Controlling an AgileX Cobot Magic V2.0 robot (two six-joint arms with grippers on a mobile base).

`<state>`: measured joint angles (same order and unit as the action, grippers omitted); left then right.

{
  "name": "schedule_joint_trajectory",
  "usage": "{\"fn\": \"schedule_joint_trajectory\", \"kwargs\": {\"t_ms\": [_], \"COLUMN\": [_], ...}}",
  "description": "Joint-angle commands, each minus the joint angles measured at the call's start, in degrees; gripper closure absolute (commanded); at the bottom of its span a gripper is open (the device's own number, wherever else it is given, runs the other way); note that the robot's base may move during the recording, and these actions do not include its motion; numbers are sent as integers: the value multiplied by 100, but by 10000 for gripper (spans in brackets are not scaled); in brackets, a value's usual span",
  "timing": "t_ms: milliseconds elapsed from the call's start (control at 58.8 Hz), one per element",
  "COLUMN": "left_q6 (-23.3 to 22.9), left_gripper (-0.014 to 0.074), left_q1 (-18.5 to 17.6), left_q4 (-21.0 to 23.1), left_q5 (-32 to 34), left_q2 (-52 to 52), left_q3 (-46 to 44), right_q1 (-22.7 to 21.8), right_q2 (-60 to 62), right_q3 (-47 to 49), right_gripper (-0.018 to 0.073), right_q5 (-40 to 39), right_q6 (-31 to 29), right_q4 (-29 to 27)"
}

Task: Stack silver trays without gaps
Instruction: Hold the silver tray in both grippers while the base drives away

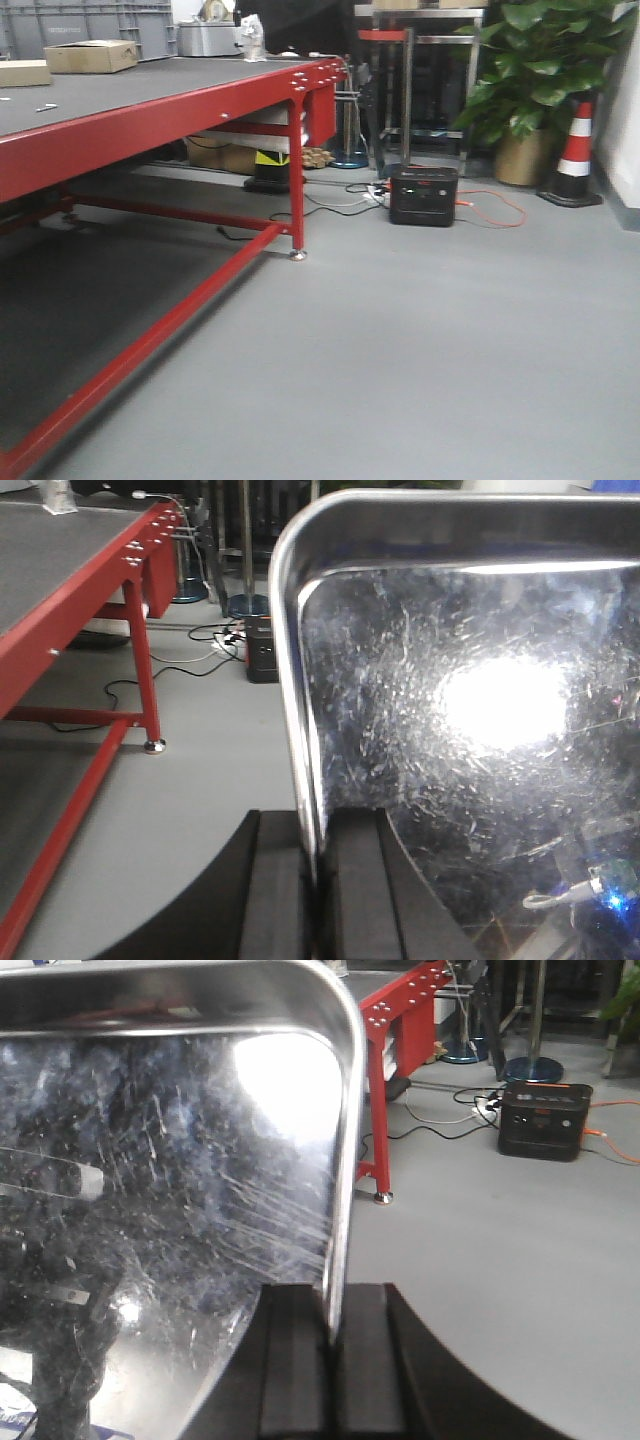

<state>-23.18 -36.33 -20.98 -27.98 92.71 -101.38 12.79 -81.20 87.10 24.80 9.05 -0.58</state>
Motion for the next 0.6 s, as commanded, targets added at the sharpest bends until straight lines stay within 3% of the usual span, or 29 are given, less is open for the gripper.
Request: {"fn": "schedule_joint_trajectory", "kwargs": {"t_ms": [0, 578], "left_q6": [42, 42], "left_gripper": [603, 603], "left_q1": [-134, -134], "left_q4": [221, 221], "left_q5": [456, 491], "left_q2": [-31, -31], "left_q3": [-65, -65], "right_q1": [96, 96], "right_q2": [55, 55], "right_q3": [32, 32], "right_gripper": [638, 638], "right_q5": [-382, -396], "right_q6": [-62, -62], "right_q4": [-230, -230]}}
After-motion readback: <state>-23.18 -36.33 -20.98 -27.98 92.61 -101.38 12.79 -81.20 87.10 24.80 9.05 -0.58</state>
